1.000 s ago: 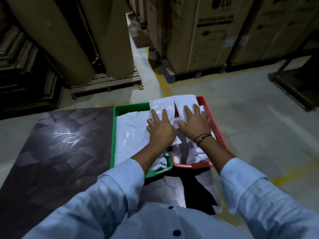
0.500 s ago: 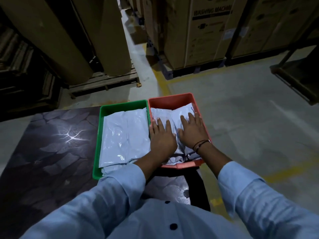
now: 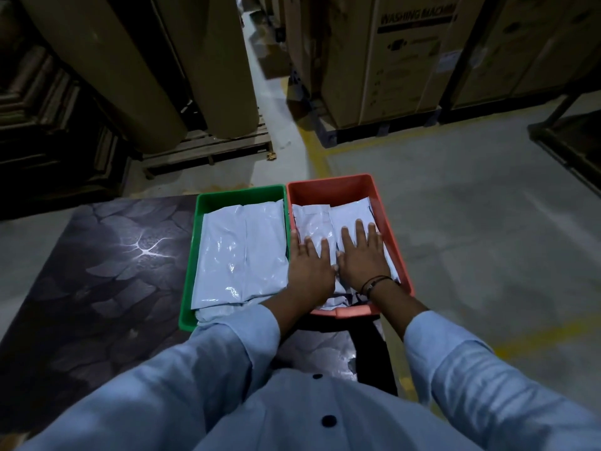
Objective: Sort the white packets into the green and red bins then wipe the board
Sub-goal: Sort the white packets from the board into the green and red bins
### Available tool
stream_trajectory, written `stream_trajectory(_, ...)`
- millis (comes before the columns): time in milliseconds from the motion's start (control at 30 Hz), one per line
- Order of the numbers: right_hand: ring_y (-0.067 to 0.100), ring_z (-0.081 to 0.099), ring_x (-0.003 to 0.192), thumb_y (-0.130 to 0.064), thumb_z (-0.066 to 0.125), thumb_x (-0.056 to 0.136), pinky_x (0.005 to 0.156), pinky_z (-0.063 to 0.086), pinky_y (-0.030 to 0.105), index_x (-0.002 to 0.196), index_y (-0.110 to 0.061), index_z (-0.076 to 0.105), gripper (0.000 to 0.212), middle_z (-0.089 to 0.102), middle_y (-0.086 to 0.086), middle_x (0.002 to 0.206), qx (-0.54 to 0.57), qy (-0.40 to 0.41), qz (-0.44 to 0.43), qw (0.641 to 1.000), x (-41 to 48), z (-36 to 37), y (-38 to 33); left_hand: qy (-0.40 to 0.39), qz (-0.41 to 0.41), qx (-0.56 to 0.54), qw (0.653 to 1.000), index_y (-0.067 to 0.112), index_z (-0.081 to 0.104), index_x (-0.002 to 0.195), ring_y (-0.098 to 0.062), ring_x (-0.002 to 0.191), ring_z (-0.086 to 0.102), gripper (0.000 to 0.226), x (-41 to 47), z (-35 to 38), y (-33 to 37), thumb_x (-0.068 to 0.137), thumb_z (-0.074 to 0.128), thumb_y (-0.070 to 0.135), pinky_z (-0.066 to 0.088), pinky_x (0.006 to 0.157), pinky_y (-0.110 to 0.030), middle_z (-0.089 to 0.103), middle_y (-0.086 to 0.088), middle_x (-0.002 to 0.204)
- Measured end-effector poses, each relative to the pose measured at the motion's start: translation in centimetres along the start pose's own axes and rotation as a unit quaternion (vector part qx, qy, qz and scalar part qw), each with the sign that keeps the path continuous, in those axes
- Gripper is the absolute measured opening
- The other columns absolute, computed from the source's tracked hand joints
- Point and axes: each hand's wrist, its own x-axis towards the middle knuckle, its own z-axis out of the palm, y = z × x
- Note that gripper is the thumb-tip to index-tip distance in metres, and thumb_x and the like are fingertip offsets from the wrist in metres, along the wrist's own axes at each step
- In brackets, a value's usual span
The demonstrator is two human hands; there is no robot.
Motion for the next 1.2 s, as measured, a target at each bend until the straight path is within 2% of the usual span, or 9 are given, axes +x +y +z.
stream_trajectory(100,0.043,-0.009,0.152,-0.042,0.027,0.105,0.124,-0.002,0.053,0.160,-0.016,0.007,0.064,-0.005,0.020,0.166,0.006,-0.009,0.000,1.000,0.0,-0.2,0.2,0.005,0.019,-0.032,0.999,0.012,0.007,0.163,-0.040,0.156,0.011,0.068,0.2,0.0,-0.6,0.107,0.020,0.050,-0.013,0.119,-0.065,0.020,-0.027,0.165)
stream_trajectory(200,0.043,-0.002,0.152,-0.039,0.031,0.104,0.124,0.002,0.053,0.159,-0.018,0.016,0.061,0.004,0.019,0.166,0.061,-0.008,0.003,0.998,-0.5,-0.9,-0.3,0.067,0.052,-0.157,0.984,0.022,0.022,0.162,-0.036,0.156,0.016,0.059,-0.7,-0.4,-1.9,0.108,0.030,0.043,-0.005,0.123,-0.063,0.021,-0.016,0.168)
stream_trajectory(333,0.040,0.018,0.150,-0.044,0.031,0.098,0.123,0.014,0.051,0.153,-0.016,0.037,0.062,0.028,0.019,0.161,0.140,0.078,-0.048,0.986,-2.8,-1.1,-2.4,0.143,0.101,-0.216,0.960,0.024,0.034,0.158,-0.032,0.157,0.014,0.053,-3.9,0.0,-5.4,0.106,0.037,0.034,0.001,0.125,-0.059,0.021,-0.009,0.169)
stream_trajectory(467,0.037,0.047,0.133,-0.042,0.039,0.098,0.114,0.034,0.052,0.139,-0.012,0.056,0.054,0.056,0.016,0.141,0.112,0.141,-0.127,0.975,-5.6,0.1,-5.4,0.112,0.057,-0.221,0.967,0.025,0.028,0.160,-0.034,0.157,0.007,0.054,-6.9,2.0,-9.9,0.108,0.035,0.034,0.000,0.125,-0.059,0.015,-0.007,0.170)
stream_trajectory(567,0.032,0.060,0.112,-0.041,0.036,0.098,0.107,0.040,0.049,0.131,-0.010,0.058,0.051,0.068,0.010,0.118,0.092,0.145,-0.126,0.977,-7.5,0.3,-7.9,0.101,0.031,-0.231,0.967,0.026,0.028,0.160,-0.035,0.157,0.004,0.056,-8.8,3.8,-12.5,0.107,0.026,0.043,0.000,0.125,-0.060,0.012,-0.007,0.171)
stream_trajectory(667,0.033,0.062,0.096,-0.039,0.036,0.099,0.095,0.046,0.046,0.130,-0.004,0.057,0.051,0.069,0.012,0.102,0.059,0.163,-0.099,0.980,-8.7,0.7,-9.7,0.096,0.023,-0.230,0.968,0.028,0.027,0.160,-0.036,0.157,0.002,0.065,-11.0,5.4,-13.7,0.102,0.017,0.054,-0.002,0.125,-0.059,0.010,-0.006,0.171)
stream_trajectory(767,0.033,0.061,0.092,-0.039,0.038,0.101,0.085,0.046,0.044,0.132,-0.002,0.054,0.052,0.068,0.014,0.099,0.054,0.168,-0.074,0.981,-9.1,1.4,-10.9,0.092,0.024,-0.216,0.972,0.030,0.022,0.162,-0.036,0.158,-0.001,0.069,-12.5,6.8,-13.9,0.101,0.013,0.062,-0.002,0.125,-0.059,0.006,-0.007,0.172)
stream_trajectory(1100,0.032,0.063,0.086,-0.026,0.046,0.099,0.074,0.048,0.041,0.133,-0.001,0.054,0.043,0.069,0.015,0.097,0.039,0.182,-0.041,0.982,-7.4,1.4,-13.5,0.115,0.010,-0.231,0.966,0.026,0.027,0.161,-0.036,0.157,0.008,0.077,-11.2,7.7,-15.9,0.098,0.007,0.067,0.008,0.126,-0.056,0.011,-0.009,0.171)
stream_trajectory(1200,0.033,0.063,0.086,-0.028,0.040,0.098,0.075,0.048,0.042,0.132,-0.001,0.055,0.046,0.069,0.016,0.098,0.034,0.178,-0.033,0.983,-5.7,1.2,-14.2,0.115,0.009,-0.234,0.965,0.026,0.025,0.161,-0.035,0.157,0.008,0.078,-9.7,7.6,-17.2,0.097,0.007,0.068,0.008,0.127,-0.054,0.012,-0.009,0.171)
